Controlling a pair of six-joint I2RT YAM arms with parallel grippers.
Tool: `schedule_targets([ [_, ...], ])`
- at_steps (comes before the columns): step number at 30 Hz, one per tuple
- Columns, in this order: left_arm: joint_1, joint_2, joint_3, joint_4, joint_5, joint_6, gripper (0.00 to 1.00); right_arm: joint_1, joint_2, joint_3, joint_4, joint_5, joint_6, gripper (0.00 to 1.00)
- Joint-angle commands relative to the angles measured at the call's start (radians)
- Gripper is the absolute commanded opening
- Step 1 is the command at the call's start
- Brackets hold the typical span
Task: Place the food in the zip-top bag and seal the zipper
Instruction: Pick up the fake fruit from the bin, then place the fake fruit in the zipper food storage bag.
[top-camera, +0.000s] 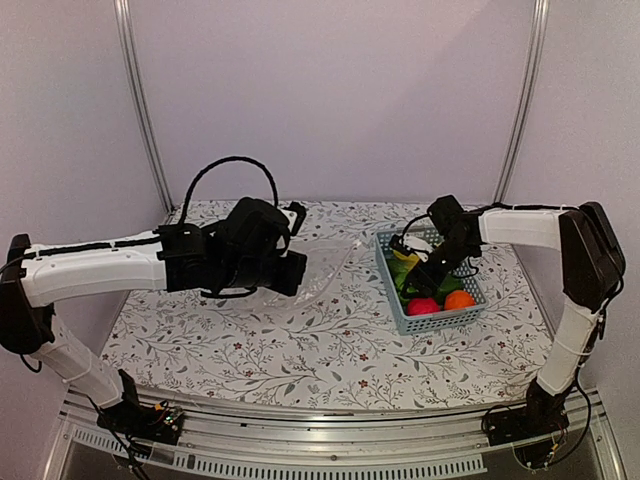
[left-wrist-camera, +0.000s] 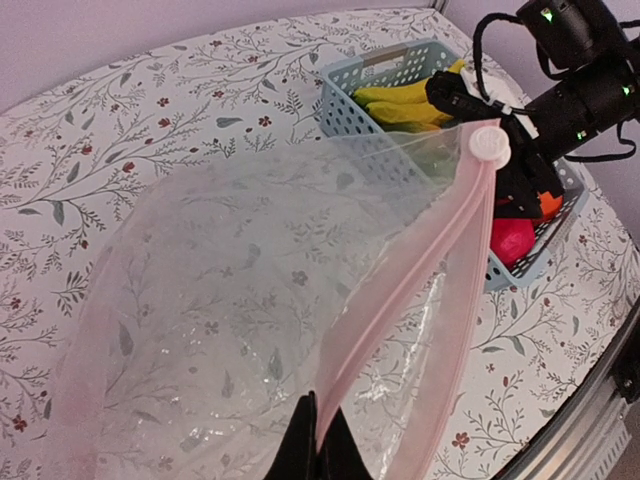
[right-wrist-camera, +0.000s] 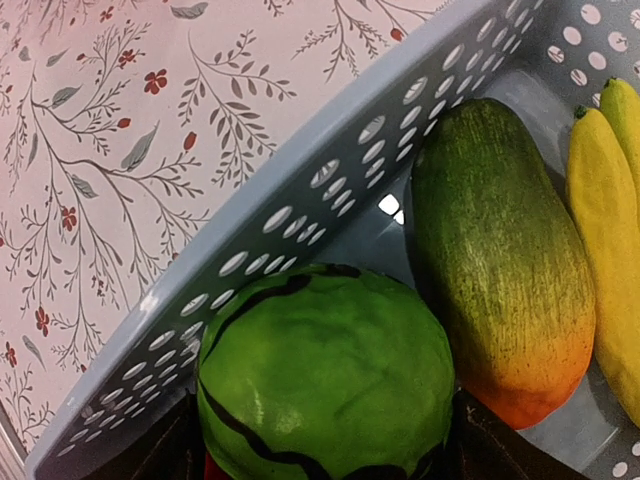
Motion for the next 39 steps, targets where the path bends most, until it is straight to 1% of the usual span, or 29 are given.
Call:
schedule_targets([
  [1, -0.015, -0.047, -0.024, -0.002, -0.016, -0.01, 0.0, 0.009, 0.012, 0.024, 0.011, 0.014, 0.016, 0.74],
  [5, -0.015, -0.061, -0.035, -0.002, -0.038, -0.008, 0.0, 0.009, -0.03, 0.016, 0.011, 0.028, 0.021, 0.61],
  [10, -0.016, -0.058, -0.032, 0.002, -0.051, -0.006, 0.0, 0.008, -0.112, 0.004, -0.01, 0.045, 0.025, 0.53],
  [12, -0.015, -0.054, -0.031, 0.011, -0.056, -0.006, 0.0, 0.008, -0.168, 0.003, -0.022, 0.043, 0.026, 0.52],
  [15, -0.015, -0.047, -0.03, 0.024, -0.061, -0.007, 0.0, 0.01, -0.232, 0.011, -0.054, 0.001, 0.032, 0.51],
  [19, -0.013, -0.033, -0.028, 0.047, -0.071, -0.004, 0.0, 0.013, -0.33, 0.042, -0.09, -0.114, 0.04, 0.49],
  [24, -0.014, -0.01, -0.009, 0.071, -0.071, -0.014, 0.0, 0.044, -0.397, 0.11, -0.098, -0.257, 0.066, 0.48],
  [31, -0.012, 0.0, 0.033, 0.124, -0.058, -0.039, 0.0, 0.102, -0.395, 0.283, -0.086, -0.481, 0.104, 0.47],
  [35, -0.012, 0.002, 0.057, 0.153, -0.05, -0.053, 0.0, 0.146, -0.369, 0.352, -0.05, -0.539, 0.139, 0.47],
  [39, -0.013, 0.002, 0.088, 0.187, -0.012, -0.072, 0.0, 0.179, -0.332, 0.415, -0.025, -0.572, 0.184, 0.47],
])
